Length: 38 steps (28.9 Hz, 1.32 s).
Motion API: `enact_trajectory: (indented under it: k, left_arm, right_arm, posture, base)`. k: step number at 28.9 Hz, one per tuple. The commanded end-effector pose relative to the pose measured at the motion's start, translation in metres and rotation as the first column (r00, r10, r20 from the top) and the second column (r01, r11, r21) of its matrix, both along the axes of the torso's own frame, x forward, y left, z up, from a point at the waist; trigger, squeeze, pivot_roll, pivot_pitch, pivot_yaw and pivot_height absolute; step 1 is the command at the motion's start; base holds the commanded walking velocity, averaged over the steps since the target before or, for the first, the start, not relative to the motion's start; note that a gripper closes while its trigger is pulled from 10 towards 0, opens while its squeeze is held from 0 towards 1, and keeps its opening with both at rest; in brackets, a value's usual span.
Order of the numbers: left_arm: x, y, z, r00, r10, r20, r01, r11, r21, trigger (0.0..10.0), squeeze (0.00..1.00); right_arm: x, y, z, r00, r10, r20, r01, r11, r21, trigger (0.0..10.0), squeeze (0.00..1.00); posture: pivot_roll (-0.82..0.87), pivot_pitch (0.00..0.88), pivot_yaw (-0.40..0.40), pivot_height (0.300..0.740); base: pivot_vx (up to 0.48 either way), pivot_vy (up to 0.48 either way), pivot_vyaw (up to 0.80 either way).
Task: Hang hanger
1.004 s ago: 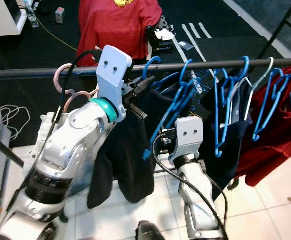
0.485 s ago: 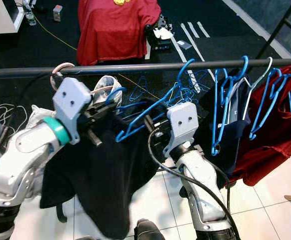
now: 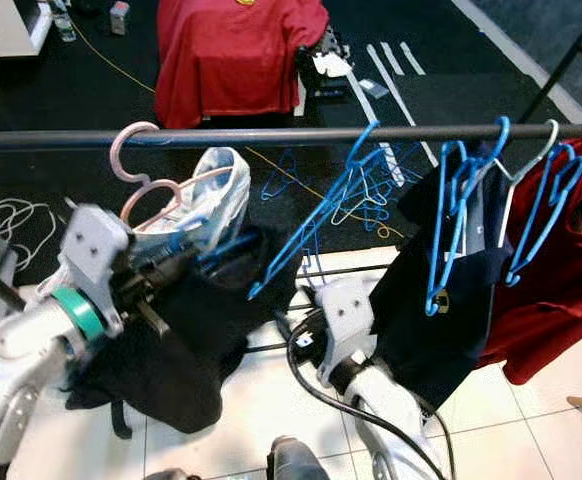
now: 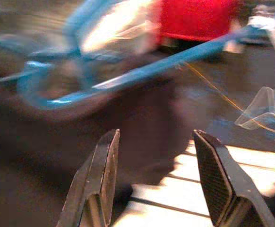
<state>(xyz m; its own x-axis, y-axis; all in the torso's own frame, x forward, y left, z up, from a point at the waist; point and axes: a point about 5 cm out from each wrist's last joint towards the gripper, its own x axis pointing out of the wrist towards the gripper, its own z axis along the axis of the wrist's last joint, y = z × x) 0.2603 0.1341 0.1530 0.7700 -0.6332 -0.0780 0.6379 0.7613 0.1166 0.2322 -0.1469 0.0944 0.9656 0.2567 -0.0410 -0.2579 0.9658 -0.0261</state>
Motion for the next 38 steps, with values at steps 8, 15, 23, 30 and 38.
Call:
enact_trajectory:
  k: [8, 15, 23, 30, 38]
  left_arm:
    - [0.002, -0.008, -0.019, 1.0, 0.018, -0.023, -0.018, 1.0, -0.002, 10.0, 0.0]
    - [0.002, -0.007, -0.014, 0.999, 0.051, 0.012, -0.05, 0.998, -0.025, 10.0, 0.0]
    - [-0.008, -0.01, -0.012, 0.999, -0.035, 0.035, 0.035, 0.999, 0.016, 10.0, 0.0]
    - [-0.032, -0.025, -0.014, 0.951, -0.308, -0.01, 0.308, 0.951, 0.019, 10.0, 0.0]
    - [-0.024, -0.031, -0.008, 0.955, -0.295, 0.032, 0.295, 0.955, 0.007, 10.0, 0.0]
  right_arm:
    - [-0.005, -0.021, -0.006, 0.988, -0.151, 0.03, 0.152, 0.988, -0.027, 10.0, 0.0]
    - [-0.009, -0.018, -0.031, 0.988, -0.133, -0.079, 0.133, 0.991, -0.008, 10.0, 0.0]
    - [-0.006, -0.015, -0.049, 0.973, -0.156, -0.169, 0.168, 0.984, 0.06, 10.0, 0.0]
    - [-0.001, 0.015, -0.036, 0.979, 0.122, -0.161, -0.071, 0.955, 0.29, 10.0, 0.0]
    - [-0.005, 0.029, -0.033, 0.962, 0.229, -0.148, -0.173, 0.931, 0.32, 10.0, 0.0]
  posture:
    - [-0.12, 0.054, 0.04, 0.74]
    - [-0.12, 0.053, 0.041, 0.74]
    - [-0.11, 0.052, 0.035, 0.74]
    - [-0.11, 0.05, 0.033, 0.74]
    - [-0.12, 0.05, 0.035, 0.74]
  base:
    - [0.0, 0.0, 0.0]
    - [0.0, 0.0, 0.0]
    - [0.0, 0.0, 0.0]
    - [0.0, 0.0, 0.0]
    - [0.0, 0.0, 0.0]
